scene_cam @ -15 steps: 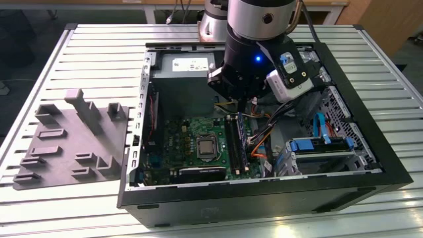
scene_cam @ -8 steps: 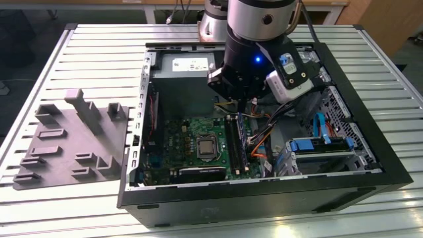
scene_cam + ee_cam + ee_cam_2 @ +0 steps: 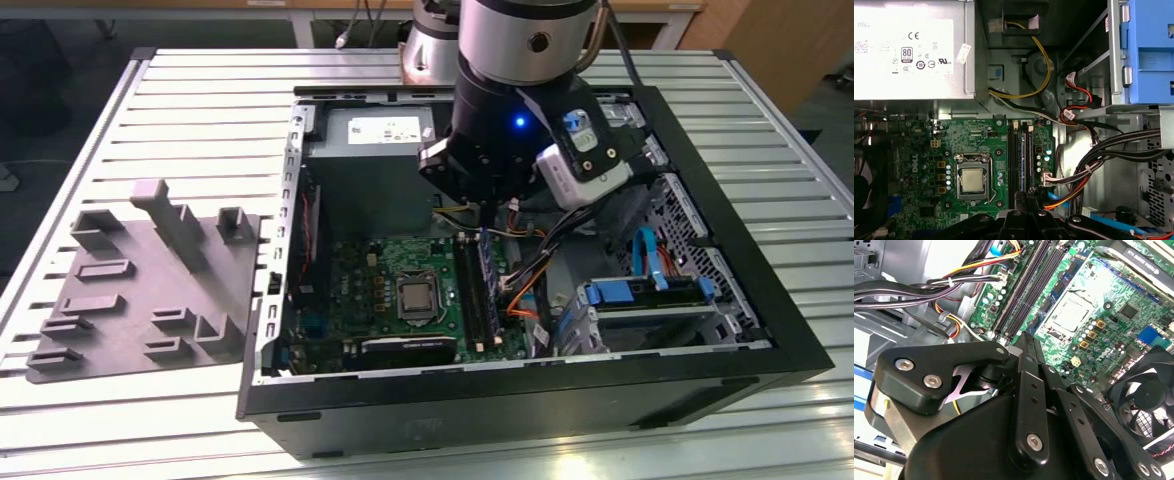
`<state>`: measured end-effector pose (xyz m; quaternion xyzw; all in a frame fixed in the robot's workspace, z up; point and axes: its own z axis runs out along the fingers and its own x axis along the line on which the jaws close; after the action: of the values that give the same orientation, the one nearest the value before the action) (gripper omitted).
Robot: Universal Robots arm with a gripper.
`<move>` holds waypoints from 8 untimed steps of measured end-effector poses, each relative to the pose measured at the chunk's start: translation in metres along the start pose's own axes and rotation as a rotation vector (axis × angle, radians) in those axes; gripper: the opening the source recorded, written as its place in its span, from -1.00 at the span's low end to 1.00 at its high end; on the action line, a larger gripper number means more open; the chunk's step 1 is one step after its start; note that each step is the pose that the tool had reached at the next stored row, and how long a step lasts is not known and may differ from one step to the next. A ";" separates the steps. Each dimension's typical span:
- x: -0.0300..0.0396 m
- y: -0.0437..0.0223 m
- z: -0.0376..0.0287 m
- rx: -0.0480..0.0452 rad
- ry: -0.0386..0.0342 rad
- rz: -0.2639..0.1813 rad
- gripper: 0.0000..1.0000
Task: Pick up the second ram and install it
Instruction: 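Insert the second ram into the second slot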
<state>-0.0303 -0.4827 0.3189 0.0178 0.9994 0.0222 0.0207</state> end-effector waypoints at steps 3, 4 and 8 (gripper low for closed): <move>0.0003 0.0000 0.0004 0.0000 0.0001 0.000 -0.77; 0.0004 0.0000 0.0006 0.0001 0.0000 0.000 -0.77; 0.0007 -0.0001 0.0016 0.0000 0.0000 0.000 -0.77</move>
<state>-0.0310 -0.4827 0.3173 0.0178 0.9994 0.0222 0.0207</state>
